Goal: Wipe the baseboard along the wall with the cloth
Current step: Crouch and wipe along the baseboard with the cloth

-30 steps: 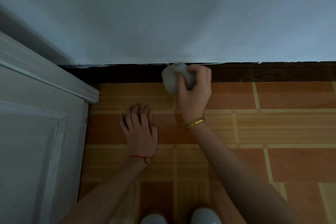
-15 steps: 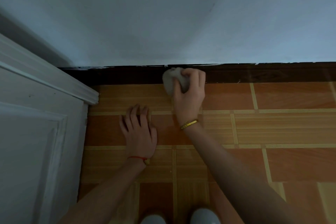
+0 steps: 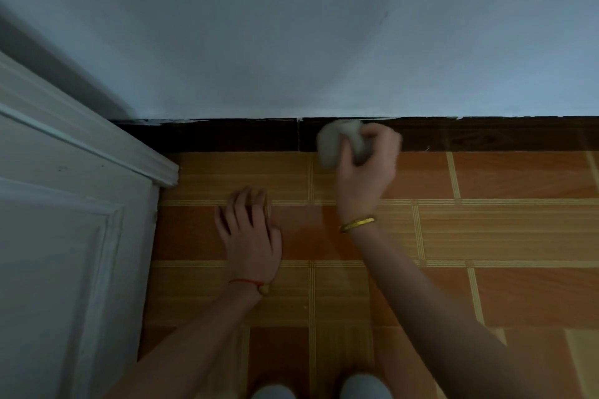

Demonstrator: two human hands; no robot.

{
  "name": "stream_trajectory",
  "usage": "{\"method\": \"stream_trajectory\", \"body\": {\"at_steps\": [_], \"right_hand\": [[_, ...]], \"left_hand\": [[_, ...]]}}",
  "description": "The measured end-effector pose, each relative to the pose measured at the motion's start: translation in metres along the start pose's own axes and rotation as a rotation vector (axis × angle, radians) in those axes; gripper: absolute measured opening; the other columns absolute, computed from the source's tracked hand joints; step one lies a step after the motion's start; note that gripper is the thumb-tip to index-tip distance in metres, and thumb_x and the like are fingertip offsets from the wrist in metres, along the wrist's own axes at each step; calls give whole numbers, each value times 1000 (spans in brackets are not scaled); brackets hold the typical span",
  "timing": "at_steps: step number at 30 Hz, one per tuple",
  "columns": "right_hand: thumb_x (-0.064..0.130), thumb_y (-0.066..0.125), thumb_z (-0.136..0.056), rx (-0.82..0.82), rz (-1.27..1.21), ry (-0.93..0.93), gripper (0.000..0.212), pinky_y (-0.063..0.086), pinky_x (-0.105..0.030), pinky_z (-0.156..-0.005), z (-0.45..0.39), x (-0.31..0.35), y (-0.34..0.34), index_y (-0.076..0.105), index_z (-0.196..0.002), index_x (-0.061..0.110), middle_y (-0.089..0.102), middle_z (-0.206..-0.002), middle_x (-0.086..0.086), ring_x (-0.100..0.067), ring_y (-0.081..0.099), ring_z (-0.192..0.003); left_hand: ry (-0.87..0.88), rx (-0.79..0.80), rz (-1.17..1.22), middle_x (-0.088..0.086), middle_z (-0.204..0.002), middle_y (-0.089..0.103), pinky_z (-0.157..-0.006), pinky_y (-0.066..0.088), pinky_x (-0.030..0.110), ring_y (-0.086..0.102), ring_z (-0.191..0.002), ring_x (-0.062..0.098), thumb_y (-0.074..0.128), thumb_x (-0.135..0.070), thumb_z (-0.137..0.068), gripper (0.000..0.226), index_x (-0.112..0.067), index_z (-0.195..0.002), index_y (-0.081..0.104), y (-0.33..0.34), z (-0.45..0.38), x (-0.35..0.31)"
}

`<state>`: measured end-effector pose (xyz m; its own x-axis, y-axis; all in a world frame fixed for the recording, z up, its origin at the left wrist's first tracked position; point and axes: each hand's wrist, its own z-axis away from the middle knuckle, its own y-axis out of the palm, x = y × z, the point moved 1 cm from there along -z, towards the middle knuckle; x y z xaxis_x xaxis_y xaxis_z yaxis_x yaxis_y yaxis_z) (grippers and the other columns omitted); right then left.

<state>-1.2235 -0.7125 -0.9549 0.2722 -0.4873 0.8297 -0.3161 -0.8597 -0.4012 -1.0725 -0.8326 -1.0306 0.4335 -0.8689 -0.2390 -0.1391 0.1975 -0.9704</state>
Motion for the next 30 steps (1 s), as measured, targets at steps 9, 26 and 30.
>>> {"method": "stream_trajectory", "body": {"at_steps": [9, 26, 30], "right_hand": [[1, 66, -80, -46, 51, 17, 18, 38, -13, -79, -8, -19, -12, 57, -95, 2, 54, -98, -10, -18, 52, -91], [-6, 64, -75, 426, 166, -95, 30, 49, -39, -78, 31, -29, 41, 57, -100, 7, 52, -105, -10, -25, 52, -95], [-8, 61, -73, 237, 294, 47, 30, 44, -38, -83, 6, -66, -5, 55, -100, 5, 52, -106, -13, -27, 48, -97]], "left_hand": [[0, 1, 2, 16, -148, 40, -118, 16, 63, 34, -141, 36, 42, -25, -91, 55, -12, -144, 44, 2, 0, 2], [6, -10, -5, 16, -147, 41, -119, 15, 62, 36, -140, 37, 44, -24, -92, 53, -12, -143, 45, 2, 0, 2], [-11, 5, 15, 16, -148, 40, -120, 14, 62, 34, -141, 36, 41, -26, -93, 52, -12, -144, 44, 1, -1, 1]]}}
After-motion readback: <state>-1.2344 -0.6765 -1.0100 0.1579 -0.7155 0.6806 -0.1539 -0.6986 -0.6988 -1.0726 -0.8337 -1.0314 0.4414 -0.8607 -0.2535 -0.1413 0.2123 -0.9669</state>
